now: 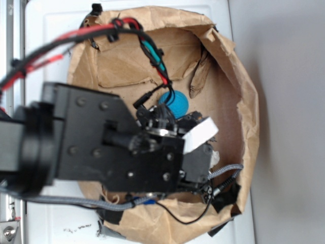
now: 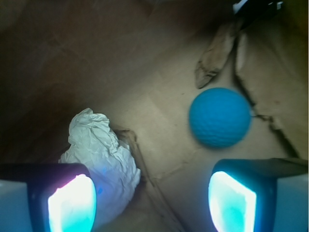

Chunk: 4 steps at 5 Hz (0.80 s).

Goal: Grab the white paper.

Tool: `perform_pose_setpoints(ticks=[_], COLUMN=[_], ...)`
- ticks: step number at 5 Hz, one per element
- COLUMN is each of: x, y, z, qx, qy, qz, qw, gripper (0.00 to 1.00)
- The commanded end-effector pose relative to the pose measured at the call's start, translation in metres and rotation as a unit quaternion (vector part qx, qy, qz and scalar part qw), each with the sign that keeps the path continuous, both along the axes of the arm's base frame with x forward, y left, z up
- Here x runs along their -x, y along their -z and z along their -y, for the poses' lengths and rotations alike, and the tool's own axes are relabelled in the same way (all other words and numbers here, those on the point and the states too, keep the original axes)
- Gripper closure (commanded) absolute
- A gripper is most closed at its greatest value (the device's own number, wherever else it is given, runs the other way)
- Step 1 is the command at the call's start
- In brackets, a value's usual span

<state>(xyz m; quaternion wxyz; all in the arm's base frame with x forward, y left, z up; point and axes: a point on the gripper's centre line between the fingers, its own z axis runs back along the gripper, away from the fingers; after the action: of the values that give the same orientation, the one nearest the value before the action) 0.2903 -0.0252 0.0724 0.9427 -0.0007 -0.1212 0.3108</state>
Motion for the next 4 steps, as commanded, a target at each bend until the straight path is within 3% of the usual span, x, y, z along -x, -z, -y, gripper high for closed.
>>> perform_pose_setpoints(ticks=[1, 2, 3, 4], x=[-0.020, -0.029, -0.036, -0.037], y=[-0.008, 0.004, 0.026, 0.029], z=[0.018, 0.027, 0.036, 0.033], qx=[0.122, 0.117, 0.058, 0.051], qy=[0.046, 0.046, 0.031, 0.012], qz=[0.030, 0.034, 0.015, 0.009], qw=[0.991, 0.992, 0.998, 0.999], gripper=[0.00, 0.00, 0.00, 0.74])
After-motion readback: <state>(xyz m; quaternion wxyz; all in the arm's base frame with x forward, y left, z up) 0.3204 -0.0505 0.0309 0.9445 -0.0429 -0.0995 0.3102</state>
